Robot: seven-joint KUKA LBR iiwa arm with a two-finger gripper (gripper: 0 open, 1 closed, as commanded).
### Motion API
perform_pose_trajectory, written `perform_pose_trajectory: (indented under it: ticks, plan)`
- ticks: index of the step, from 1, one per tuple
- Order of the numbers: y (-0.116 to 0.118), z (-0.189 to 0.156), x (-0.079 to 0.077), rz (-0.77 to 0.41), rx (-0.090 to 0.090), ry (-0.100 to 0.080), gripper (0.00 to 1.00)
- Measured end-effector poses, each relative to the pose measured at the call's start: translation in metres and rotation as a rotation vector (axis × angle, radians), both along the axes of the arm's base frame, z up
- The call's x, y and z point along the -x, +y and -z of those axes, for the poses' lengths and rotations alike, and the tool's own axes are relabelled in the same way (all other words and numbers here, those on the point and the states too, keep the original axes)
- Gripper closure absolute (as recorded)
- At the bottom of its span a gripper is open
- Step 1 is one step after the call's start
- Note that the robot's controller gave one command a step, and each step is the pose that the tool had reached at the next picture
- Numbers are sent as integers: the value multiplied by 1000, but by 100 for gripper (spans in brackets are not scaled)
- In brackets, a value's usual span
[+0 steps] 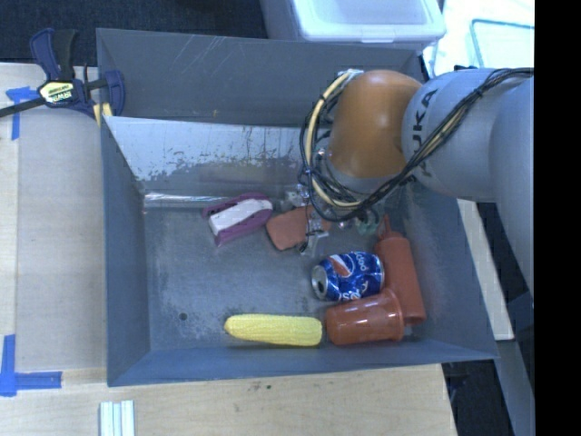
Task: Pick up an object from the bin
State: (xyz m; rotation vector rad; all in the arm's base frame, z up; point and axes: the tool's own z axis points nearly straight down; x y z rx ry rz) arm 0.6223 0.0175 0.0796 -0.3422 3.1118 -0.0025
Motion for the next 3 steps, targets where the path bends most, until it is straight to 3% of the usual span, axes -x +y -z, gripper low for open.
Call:
perform_pose_trajectory:
  ticks: [1, 2, 3]
  plan:
    - [0, 0, 0, 0, 0, 0, 100]
    - [-3, -86, 1, 26, -1, -11, 100]
    - [0, -177, 22, 37, -1, 2, 100]
